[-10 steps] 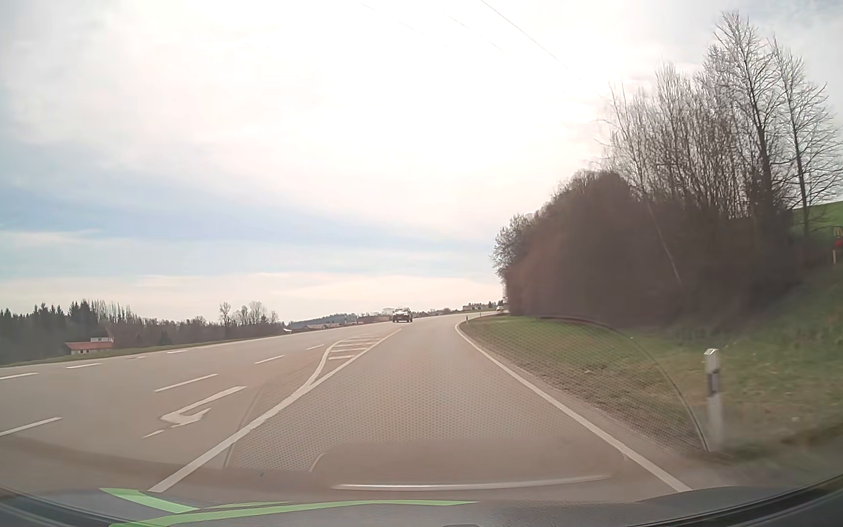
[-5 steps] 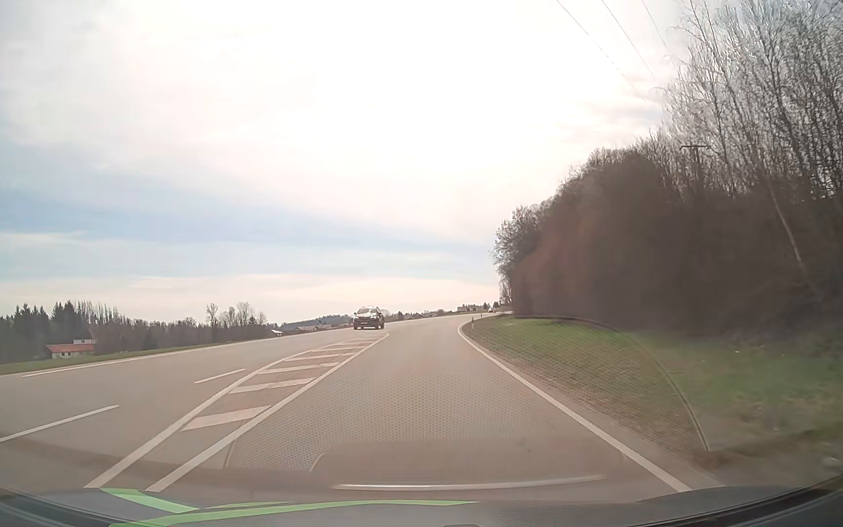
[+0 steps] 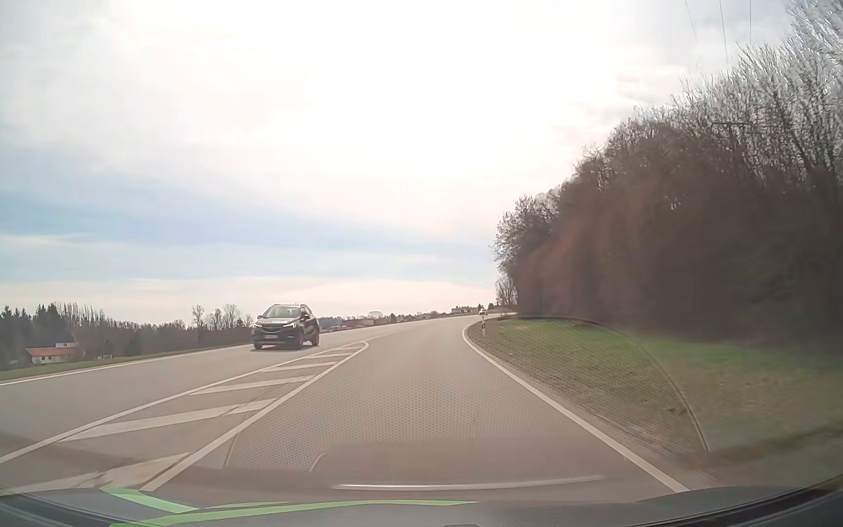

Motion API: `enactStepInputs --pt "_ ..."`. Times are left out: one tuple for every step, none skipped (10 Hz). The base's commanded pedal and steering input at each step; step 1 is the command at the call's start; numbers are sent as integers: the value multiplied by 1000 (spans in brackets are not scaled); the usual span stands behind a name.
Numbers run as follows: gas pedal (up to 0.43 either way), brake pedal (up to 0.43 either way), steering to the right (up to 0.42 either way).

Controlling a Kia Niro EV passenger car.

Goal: Follow the waypoints while adhering to traffic rules and regulations

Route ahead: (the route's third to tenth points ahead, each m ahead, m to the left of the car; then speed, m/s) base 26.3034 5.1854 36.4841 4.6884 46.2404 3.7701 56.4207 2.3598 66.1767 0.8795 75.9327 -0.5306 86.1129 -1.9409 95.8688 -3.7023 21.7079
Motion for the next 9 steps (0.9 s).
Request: enactStepInputs --pt "197 0 7" --pt "197 0 8" --pt "197 0 9" --pt "197 0 11" --pt "197 0 11" --pt "197 0 11" --pt "209 0 11" --pt "209 0 12" --pt "209 0 12"
